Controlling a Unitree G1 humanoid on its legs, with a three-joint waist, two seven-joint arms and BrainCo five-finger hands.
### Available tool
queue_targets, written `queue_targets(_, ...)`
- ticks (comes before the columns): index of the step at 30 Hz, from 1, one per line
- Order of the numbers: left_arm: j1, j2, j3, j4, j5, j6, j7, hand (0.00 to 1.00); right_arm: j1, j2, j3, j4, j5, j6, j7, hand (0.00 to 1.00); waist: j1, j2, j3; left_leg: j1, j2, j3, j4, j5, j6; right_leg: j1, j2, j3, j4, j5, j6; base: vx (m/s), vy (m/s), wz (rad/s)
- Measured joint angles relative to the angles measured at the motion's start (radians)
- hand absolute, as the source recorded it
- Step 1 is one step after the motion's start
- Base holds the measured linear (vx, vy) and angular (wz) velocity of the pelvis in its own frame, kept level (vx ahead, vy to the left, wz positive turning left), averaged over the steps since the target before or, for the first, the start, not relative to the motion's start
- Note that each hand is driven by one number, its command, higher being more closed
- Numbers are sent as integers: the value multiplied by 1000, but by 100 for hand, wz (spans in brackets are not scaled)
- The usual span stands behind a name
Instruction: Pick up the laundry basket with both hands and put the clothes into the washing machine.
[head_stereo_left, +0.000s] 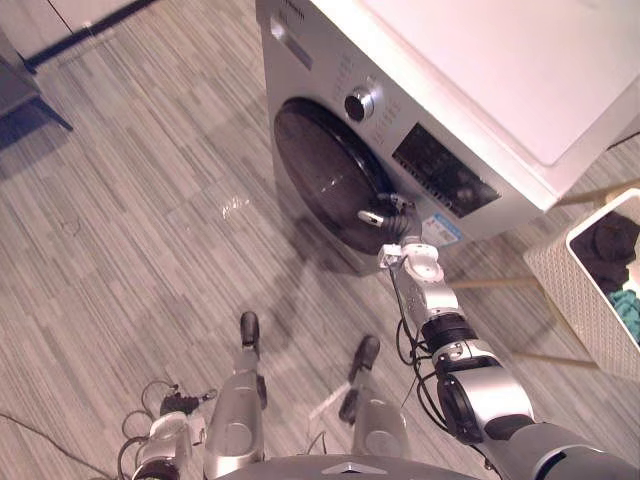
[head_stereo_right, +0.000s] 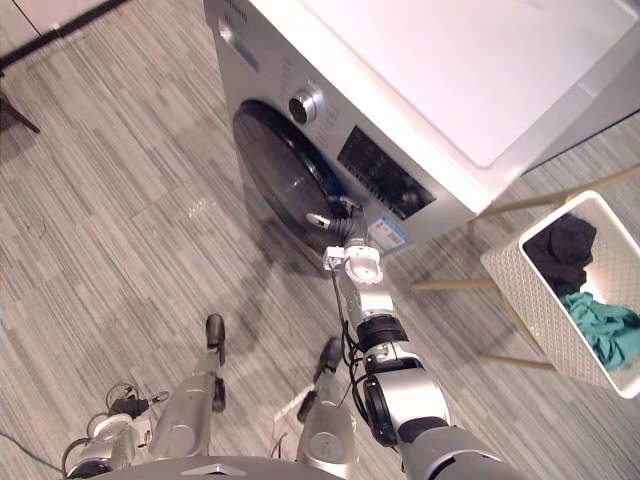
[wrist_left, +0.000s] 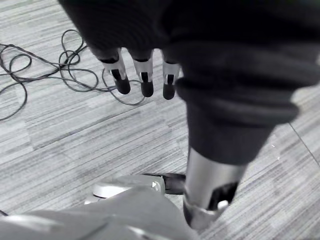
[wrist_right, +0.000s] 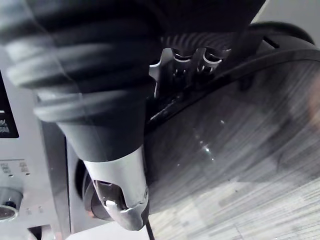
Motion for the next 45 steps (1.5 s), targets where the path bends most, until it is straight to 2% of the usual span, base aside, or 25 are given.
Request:
queue_targets(1,-1,-3,2,-2,0,0,5,0,45,0,35,-41,25,-2,0,0,2,-14,-8,8,0,-7,-33,3,-5,6,11,-2,1,-15,-15,-34,-41,3)
queue_targets(3,-1,1,2,9,1,-1,7,0,118,-19,160,-130,70,-4,0,0,0,-8,-4,16,8,-28,-42,8,-13,17,24,-5,5,-17,-10,-7,-46,20)
queue_targets(4,0,2,4,18,3,0,8,0,138,-28,241,-151,104,-3,16,0,0,-12,-7,26,18,-31,-42,11,-17,23,32,-4,14,-17,-10,-11,-81,-2)
queue_targets(6,0,-1,4,20,13,7,10,0,141,-22,435,-165,190,10,115,0,9,-9,-11,41,49,-31,-42,15,-26,36,64,-6,18,-13,-15,-7,-108,-8)
queue_targets(7,-3,-4,4,18,16,6,11,0,141,-14,474,-174,216,27,145,0,14,-5,-12,40,55,-32,-42,14,-30,37,67,-8,15,-8,-17,6,-109,4)
queue_targets(9,-11,-11,4,16,23,8,19,0,157,42,634,-175,278,94,254,0,33,10,-17,36,73,-33,-41,5,-45,52,84,-31,-4,22,-22,44,-99,19)
queue_targets(11,-12,-20,31,17,24,11,18,0,214,107,676,-174,281,130,304,0,44,15,-20,44,79,-34,-41,6,-45,70,91,-43,-6,26,-22,96,-72,22)
queue_targets(13,-10,-28,54,19,24,20,19,0,245,155,672,-176,291,133,325,0,45,14,-22,66,81,-31,-41,52,-40,97,90,-49,-3,26,-7,146,-31,12)
queue_targets(15,-14,-27,69,17,40,23,19,0,245,168,645,-179,292,130,325,0,37,-6,-34,74,64,-28,-36,52,-29,107,77,-49,-2,29,3,151,16,8)
queue_targets(16,-15,-22,74,16,44,24,19,0,259,168,606,-185,292,124,323,0,33,-29,-53,80,52,-19,-35,47,-21,109,64,-43,-1,30,7,137,25,-1)
queue_targets(19,-27,-7,73,15,59,28,17,0,293,142,522,-244,292,107,322,0,16,-59,-71,102,40,23,-35,46,-21,117,51,-22,-1,30,8,146,32,-13)
queue_targets(23,-53,-7,62,15,82,29,16,0,401,95,395,-308,290,81,322,0,-8,-63,-74,134,52,70,-36,31,-23,120,59,17,3,28,9,13,5,-26)
queue_targets(27,-99,-9,4,19,100,35,-2,0,584,23,203,-325,267,86,314,0,-42,-68,-78,134,62,125,-42,16,-26,72,62,69,22,17,4,-62,11,-39)
queue_targets(29,-123,-9,-8,21,101,41,-7,0,642,6,143,-325,243,88,310,0,-57,-72,-81,128,64,139,-42,15,-25,54,64,85,23,16,5,-40,4,-30)
queue_targets(33,-232,29,-15,24,86,42,-6,0,760,-18,36,-321,190,95,293,0,-105,-91,-91,93,71,199,-42,14,-22,-26,71,146,21,37,-6,-21,-11,-43)
queue_targets(36,-354,110,-14,26,-15,41,4,0,791,-6,27,-322,164,111,292,0,-138,-113,-83,70,77,259,-42,19,-28,-90,79,206,8,80,-7,-8,-25,-61)
queue_targets(37,-415,157,-3,26,-105,36,6,0,797,16,22,-325,165,111,292,0,-150,-129,-78,63,81,290,-41,19,-28,-118,86,237,0,98,-7,-1,-30,-73)
queue_targets(38,-450,181,3,27,-143,34,7,0,801,27,19,-329,166,111,292,0,-157,-136,-78,55,83,304,-39,20,-28,-133,89,251,-5,107,-8,-3,-35,-68)
queue_targets(41,-665,301,30,28,-344,-24,30,0,804,88,18,-340,182,110,288,0,-186,-184,-60,5,99,359,-34,30,-31,-219,107,309,-7,147,-8,-24,-47,-51)
queue_targets(42,-731,319,50,24,-423,-54,48,0,813,111,18,-352,198,109,281,0,-195,-199,-56,-19,110,367,-17,24,-36,-242,113,317,-7,153,-6,-28,-59,-39)
queue_targets(43,-810,328,82,17,-511,-86,68,0,840,142,20,-393,204,109,267,0,-192,-221,-53,-45,130,381,19,6,-45,-266,120,332,-7,157,-10,-34,-84,-36)
queue_targets(45,-895,319,118,4,-620,-118,112,0,880,168,21,-490,214,107,245,0,-190,-228,-50,-96,188,384,132,-49,-59,-280,148,341,-7,164,-6,-25,-92,-41)
